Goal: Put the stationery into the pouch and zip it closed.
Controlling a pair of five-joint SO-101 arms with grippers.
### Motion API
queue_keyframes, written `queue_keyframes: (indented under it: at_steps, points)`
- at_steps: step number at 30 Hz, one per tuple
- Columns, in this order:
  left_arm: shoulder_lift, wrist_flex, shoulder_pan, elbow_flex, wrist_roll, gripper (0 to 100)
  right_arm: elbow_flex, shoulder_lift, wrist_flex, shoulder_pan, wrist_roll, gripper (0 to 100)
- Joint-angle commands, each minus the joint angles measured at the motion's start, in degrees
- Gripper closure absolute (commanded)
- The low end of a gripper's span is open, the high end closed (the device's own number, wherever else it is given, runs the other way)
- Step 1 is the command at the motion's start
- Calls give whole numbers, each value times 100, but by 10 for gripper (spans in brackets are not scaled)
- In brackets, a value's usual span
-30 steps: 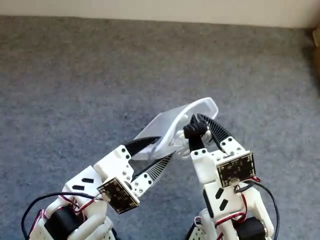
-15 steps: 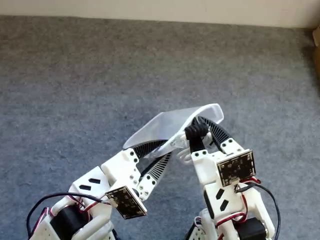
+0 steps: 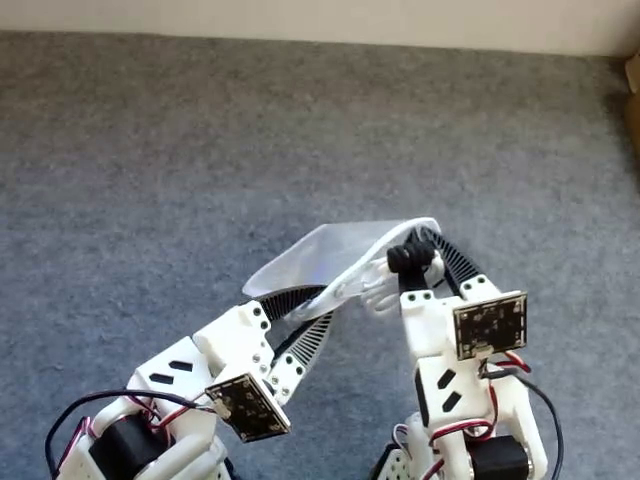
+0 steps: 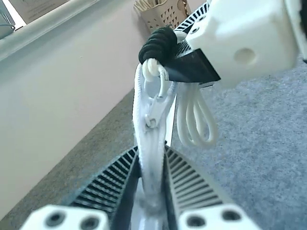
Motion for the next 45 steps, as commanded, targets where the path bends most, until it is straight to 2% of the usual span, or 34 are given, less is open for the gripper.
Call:
queue_keyframes:
  at_steps: [1,12,22,25,30,37,45]
  points:
    - [-48,176,-462,-215,-18,994,-66,-57,-338,532,-123,991]
    - [-48,413,-549,-268,-18,994,734,-4,-1631,1182,-105,992]
    - [-48,422,-558,-277,-18,994,998,-4,-2158,1490,-105,992]
    - [-48,404,-673,-286,-18,994,1349,-4,-2703,1640,-105,992]
    - [-48,422,-971,-374,-18,994,1666,-4,-2985,1613,-105,992]
    - [-48,440,-1015,-400,-18,994,1727,-4,-3169,1622,-132,992]
    - [-48,958,-989,-743,211,994,1912,4,-3556,1640,-149,992]
